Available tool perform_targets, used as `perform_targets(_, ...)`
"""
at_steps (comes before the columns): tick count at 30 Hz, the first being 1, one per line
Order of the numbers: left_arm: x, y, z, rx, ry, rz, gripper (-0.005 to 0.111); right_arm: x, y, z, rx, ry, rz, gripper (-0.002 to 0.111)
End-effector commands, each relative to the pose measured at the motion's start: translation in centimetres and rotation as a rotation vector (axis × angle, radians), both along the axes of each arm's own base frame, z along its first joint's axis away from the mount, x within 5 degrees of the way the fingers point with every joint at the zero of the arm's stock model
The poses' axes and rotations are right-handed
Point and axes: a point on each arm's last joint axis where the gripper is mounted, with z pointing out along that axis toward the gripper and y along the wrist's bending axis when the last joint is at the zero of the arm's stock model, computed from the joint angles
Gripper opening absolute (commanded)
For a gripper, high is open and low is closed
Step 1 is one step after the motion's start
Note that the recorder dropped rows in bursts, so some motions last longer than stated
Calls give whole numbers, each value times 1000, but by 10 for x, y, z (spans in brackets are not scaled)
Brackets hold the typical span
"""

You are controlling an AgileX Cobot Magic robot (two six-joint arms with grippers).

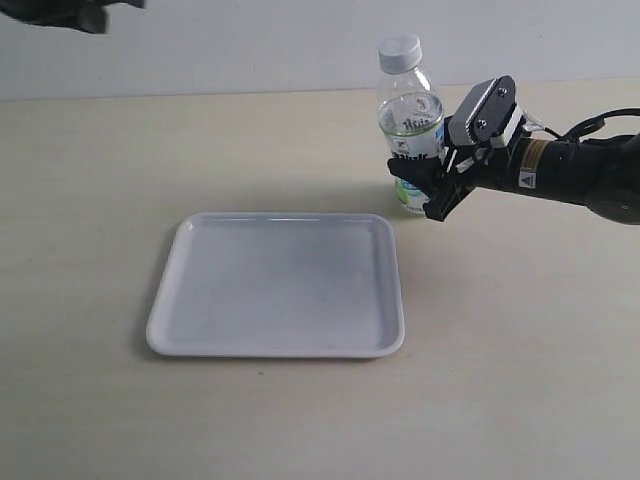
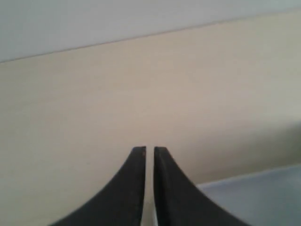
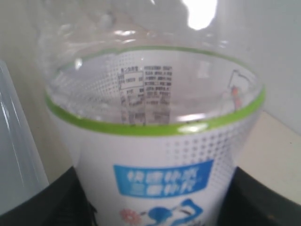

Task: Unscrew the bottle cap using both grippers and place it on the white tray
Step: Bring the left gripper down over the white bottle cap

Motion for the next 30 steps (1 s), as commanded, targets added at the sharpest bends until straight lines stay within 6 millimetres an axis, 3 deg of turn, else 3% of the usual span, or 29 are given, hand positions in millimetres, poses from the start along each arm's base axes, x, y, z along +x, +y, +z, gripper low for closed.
perform_targets(1,0,-61,15,-95,13,-276,35,-2,-4,-12,-96,69,-17,0)
perform_targets(5,-2,-96,30,-152,38,-433,73,-2,-4,-12,-100,69,-9,0)
perform_targets(6,-3,-103,33,-154,50,-455,77,-3,-3,-12,-107,69,3,0)
perform_targets(10,1,-122,41,-144,118,-526,70,-4,-3,-13,-121,65,23,0)
perform_targets(20,11,-162,19,-129,226,-606,69,-4,-3,-13,-126,67,25,0)
perform_targets(30,20,-177,8,-155,274,-592,69,-7,-1,-15,-174,46,84,0)
